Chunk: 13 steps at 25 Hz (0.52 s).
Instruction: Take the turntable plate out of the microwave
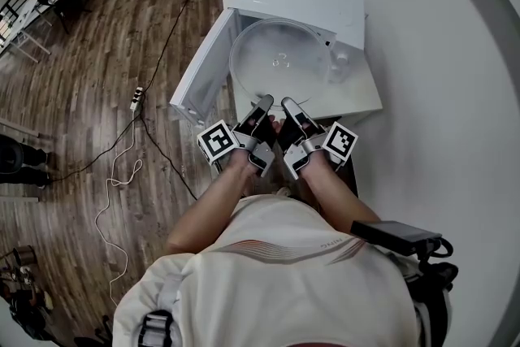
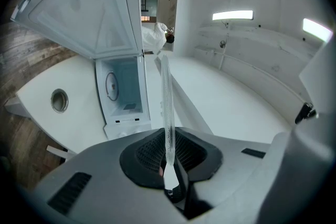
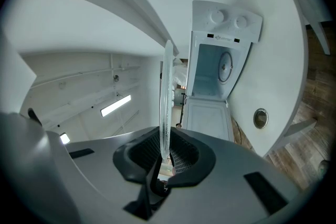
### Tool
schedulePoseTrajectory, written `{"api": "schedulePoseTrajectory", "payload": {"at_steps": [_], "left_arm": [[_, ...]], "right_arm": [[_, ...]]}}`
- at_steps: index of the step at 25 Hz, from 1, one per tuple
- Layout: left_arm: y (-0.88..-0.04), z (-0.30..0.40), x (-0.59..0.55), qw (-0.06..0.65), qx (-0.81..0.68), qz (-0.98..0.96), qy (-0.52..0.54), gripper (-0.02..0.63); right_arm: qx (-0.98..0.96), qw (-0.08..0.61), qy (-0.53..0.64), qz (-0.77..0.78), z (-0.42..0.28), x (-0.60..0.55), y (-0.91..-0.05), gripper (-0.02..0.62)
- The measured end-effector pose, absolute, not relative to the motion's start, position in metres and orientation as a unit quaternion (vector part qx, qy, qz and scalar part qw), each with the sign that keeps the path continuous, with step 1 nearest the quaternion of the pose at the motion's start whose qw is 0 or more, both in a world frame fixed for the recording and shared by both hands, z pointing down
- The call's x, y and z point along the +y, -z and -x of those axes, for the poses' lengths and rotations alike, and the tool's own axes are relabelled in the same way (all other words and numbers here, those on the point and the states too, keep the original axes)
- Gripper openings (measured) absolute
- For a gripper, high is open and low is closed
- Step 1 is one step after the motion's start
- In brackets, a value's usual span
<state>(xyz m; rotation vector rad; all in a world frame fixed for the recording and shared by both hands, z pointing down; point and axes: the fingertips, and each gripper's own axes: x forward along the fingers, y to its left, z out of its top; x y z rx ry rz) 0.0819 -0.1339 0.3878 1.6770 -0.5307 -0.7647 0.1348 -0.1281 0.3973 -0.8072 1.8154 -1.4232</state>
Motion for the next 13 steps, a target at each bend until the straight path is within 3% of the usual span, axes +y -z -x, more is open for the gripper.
{"api": "schedulePoseTrajectory", "payload": {"at_steps": [13], "left_arm": [[-0.39,-0.084,-0.134,0.57,-0.219,-0.722,0.324,0.052]], "right_arm": [[0.698,0.352,0.541,0.31,-0.136,-0.127,-0.399,0.037]]}}
